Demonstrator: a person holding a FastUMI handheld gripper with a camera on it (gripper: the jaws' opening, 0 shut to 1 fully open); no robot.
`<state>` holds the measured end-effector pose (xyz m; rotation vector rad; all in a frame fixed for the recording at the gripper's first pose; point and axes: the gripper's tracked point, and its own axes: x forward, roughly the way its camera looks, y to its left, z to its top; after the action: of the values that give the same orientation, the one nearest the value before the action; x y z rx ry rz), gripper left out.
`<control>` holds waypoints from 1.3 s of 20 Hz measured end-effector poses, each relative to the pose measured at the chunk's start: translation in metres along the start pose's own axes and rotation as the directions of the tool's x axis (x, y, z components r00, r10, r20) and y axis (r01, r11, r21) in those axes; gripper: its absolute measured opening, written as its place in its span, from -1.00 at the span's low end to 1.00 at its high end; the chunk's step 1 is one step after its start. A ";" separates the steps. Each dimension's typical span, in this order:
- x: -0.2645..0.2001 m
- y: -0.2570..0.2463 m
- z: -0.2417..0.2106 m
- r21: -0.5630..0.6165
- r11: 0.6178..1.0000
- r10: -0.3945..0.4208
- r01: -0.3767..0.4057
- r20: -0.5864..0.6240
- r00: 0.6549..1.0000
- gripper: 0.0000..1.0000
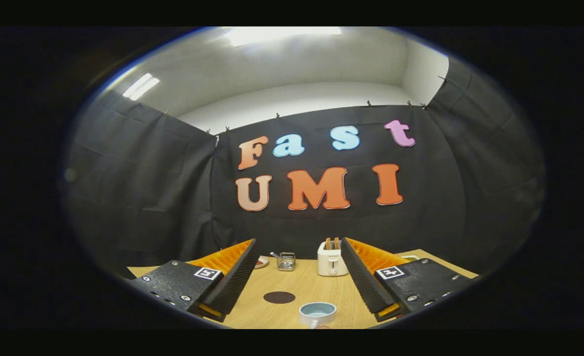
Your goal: Take the bottle from table, then pour the juice into the cup, finally place the bottle on the coaster
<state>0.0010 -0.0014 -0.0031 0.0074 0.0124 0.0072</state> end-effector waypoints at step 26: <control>-0.007 -0.010 -0.062 0.049 0.999 -0.013 0.021 -0.163 0.987 0.96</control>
<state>-0.0063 -0.0112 -0.0651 0.0574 0.1756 -0.0099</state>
